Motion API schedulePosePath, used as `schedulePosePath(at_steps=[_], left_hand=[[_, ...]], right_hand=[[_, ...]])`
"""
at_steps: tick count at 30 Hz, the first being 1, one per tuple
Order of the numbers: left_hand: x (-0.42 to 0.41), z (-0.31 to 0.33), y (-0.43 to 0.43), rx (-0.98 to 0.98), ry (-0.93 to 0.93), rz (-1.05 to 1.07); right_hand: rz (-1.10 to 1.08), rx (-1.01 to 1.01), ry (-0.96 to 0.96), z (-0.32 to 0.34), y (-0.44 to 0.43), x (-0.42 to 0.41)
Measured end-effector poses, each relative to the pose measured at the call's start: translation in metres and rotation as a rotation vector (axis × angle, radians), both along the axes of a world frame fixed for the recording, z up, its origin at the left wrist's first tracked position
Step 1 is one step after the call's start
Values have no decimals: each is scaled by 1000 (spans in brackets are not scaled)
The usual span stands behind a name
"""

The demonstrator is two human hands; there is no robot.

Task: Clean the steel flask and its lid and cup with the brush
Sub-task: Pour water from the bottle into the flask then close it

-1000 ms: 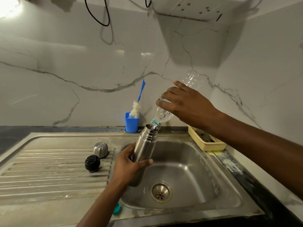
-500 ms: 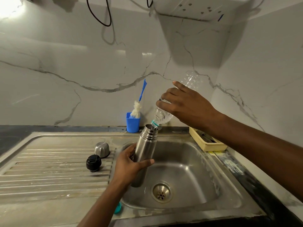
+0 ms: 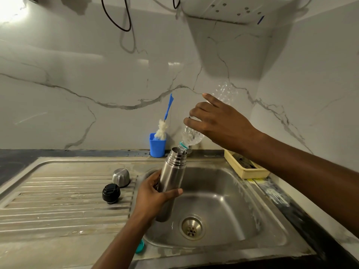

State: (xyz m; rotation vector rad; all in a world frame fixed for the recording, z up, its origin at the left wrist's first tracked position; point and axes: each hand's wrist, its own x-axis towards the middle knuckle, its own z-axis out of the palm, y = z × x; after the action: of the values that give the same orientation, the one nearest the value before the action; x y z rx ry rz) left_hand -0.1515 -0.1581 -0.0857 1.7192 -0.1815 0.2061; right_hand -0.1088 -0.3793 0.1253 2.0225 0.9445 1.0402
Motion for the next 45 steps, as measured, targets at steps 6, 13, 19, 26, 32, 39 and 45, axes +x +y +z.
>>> schedulePosePath(at_steps=[6,13,19,26,32,39,45], left_hand=[[0,1,0,-8,9,2],[-2,3,-1,-15,13,1],[-3,3,-1,-14,7,5],[-4,4,-2,-13,9,1],[-5,5,-1,-6,16,2],[-7,5,-1,-2,11,1],[-5,5,-1,5,13,1]], right_hand=[[19,-6,-8,-2,0,0],[35,7,-19,-4,1,1],[46,-5,-21,-8,1,1],[55,-1,-30,-9,2,4],[77,22,-51,-9,0,3],[67,18,-33,-8,2,5],[69,14,-36,-10,4,6]])
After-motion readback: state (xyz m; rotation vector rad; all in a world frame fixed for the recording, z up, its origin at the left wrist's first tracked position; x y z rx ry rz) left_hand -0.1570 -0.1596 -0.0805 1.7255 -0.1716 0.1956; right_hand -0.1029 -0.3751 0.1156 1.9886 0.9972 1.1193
